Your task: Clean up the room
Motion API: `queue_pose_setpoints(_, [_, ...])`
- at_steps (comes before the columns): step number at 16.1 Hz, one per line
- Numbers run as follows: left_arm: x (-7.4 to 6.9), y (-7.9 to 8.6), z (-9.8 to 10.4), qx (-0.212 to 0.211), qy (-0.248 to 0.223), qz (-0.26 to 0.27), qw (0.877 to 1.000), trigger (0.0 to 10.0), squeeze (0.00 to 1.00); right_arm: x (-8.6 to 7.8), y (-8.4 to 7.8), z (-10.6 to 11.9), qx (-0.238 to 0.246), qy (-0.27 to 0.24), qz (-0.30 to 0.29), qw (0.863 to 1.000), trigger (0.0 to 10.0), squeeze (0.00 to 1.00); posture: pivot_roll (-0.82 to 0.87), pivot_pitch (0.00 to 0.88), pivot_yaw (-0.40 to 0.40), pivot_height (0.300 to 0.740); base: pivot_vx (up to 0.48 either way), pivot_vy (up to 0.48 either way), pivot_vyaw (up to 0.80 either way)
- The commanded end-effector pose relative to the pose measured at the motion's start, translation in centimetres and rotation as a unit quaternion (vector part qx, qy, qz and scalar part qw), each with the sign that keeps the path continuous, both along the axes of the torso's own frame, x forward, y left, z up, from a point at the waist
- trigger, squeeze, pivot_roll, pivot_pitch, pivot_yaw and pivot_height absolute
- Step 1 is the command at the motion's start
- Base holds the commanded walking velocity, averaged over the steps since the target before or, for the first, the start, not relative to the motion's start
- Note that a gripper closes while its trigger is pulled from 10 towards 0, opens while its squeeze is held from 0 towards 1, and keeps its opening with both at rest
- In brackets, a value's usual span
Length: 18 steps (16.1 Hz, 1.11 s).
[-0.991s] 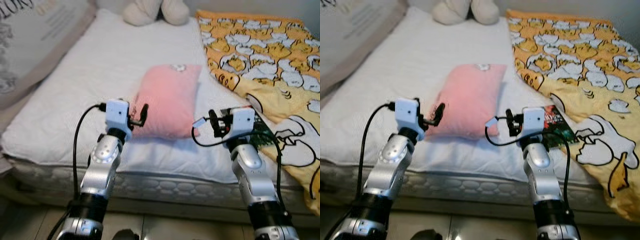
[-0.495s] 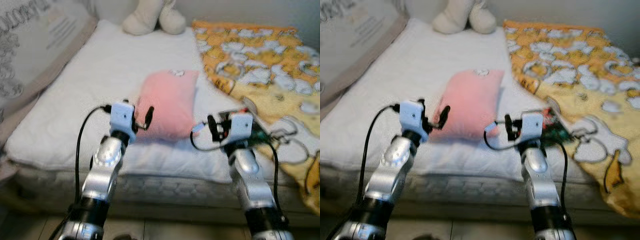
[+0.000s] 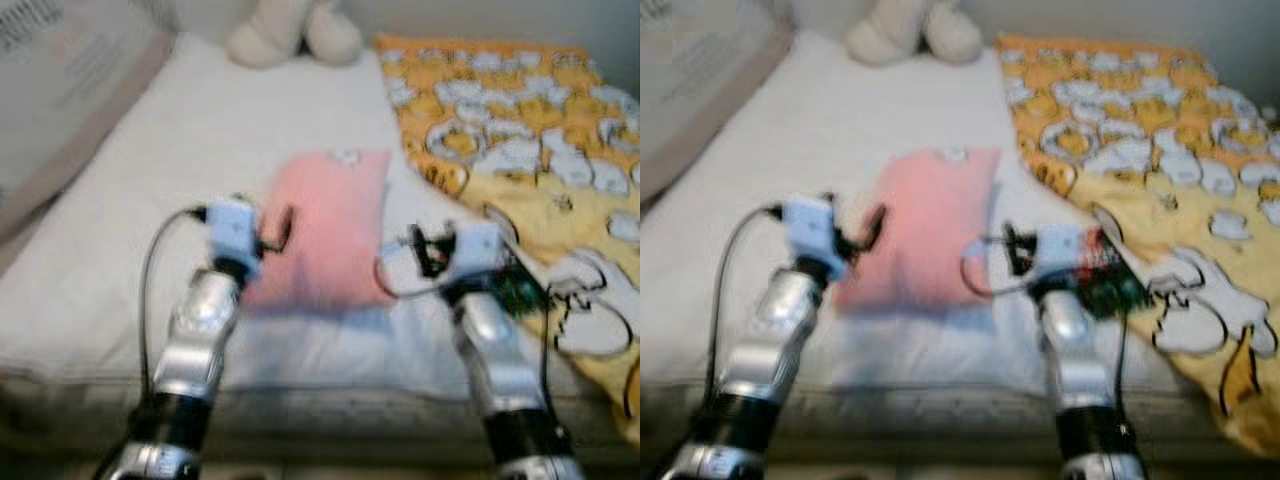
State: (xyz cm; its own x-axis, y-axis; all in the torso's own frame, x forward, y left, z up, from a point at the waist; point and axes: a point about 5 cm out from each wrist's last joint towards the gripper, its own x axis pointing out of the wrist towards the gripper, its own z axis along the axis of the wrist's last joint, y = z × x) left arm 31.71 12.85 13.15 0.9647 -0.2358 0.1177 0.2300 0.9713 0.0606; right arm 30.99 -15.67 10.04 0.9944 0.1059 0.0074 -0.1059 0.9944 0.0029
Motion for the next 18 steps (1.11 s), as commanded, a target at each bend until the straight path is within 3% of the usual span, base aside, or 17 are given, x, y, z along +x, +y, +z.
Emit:
queue_pose_setpoints(1, [0.5, -1.0, 0.8, 0.001, -0.006, -0.005, 1.000, 10.0, 0.00, 0.1, -1.3, 0.1, 0.009, 0.007, -0.015, 1.000, 10.0, 0.00, 0.02, 0.000, -0.004, 0.740, 0.000, 0.000, 0.00])
queue_pose_setpoints(4, [2.0, -0.3, 1.7, -0.014, 0.009, 0.002, 1.000, 10.0, 0.00, 1.0, -1.8, 0.2, 0.055, 0.035, -0.008, 0.998, 10.0, 0.00, 0.02, 0.000, -0.004, 0.740, 0.000, 0.000, 0.00])
queue_pose_setpoints(6, [3.4, 1.3, 1.9, -0.021, 0.032, 0.025, 0.999, 10.0, 0.00, 1.6, -2.3, 0.0, 0.087, 0.065, 0.001, 0.994, 10.0, 0.00, 0.02, 0.000, 0.000, 0.740, 0.000, 0.000, 0.00])
queue_pose_setpoints(8, [4.9, 3.3, 1.3, -0.035, 0.086, 0.057, 0.994, 10.0, 0.00, 2.4, -2.3, 0.0, 0.103, 0.087, 0.024, 0.991, 10.0, 0.00, 0.02, 0.000, 0.004, 0.740, 0.000, 0.000, 0.00])
queue_pose_setpoints(10, [5.4, 4.0, 0.8, -0.041, 0.107, 0.063, 0.991, 10.0, 0.00, 3.1, -2.0, 0.3, 0.110, 0.090, 0.035, 0.989, 10.0, 0.00, 0.01, 0.000, 0.006, 0.740, 0.000, 0.000, 0.00])
queue_pose_setpoints(13, [5.8, 5.1, -0.7, -0.086, 0.171, 0.078, 0.978, 10.0, 0.00, 4.0, -1.5, -0.1, 0.151, 0.117, 0.045, 0.981, 10.0, 0.00, 0.01, 0.003, 0.006, 0.740, 0.000, 0.000, 0.00])
queue_pose_setpoints(15, [5.8, 6.0, -1.8, -0.151, 0.224, 0.087, 0.959, 10.0, 0.00, 4.1, -1.5, -0.9, 0.203, 0.147, 0.050, 0.967, 10.0, 0.00, 0.02, 0.013, 0.002, 0.740, 0.000, 0.000, 0.00])
queue_pose_setpoints(17, [5.4, 6.5, -3.2, -0.225, 0.278, 0.082, 0.930, 10.0, 0.00, 4.3, -1.4, -1.9, 0.255, 0.176, 0.049, 0.949, 10.0, 0.00, 0.02, 0.025, 0.000, 0.740, 0.000, 0.000, 0.00])
queue_pose_setpoints(18, [5.3, 6.6, -3.4, -0.235, 0.285, 0.082, 0.926, 10.0, 0.00, 4.3, -1.3, -2.0, 0.267, 0.184, 0.053, 0.945, 10.0, 0.00, 0.02, 0.027, -0.001, 0.740, 0.000, 0.000, 0.00])
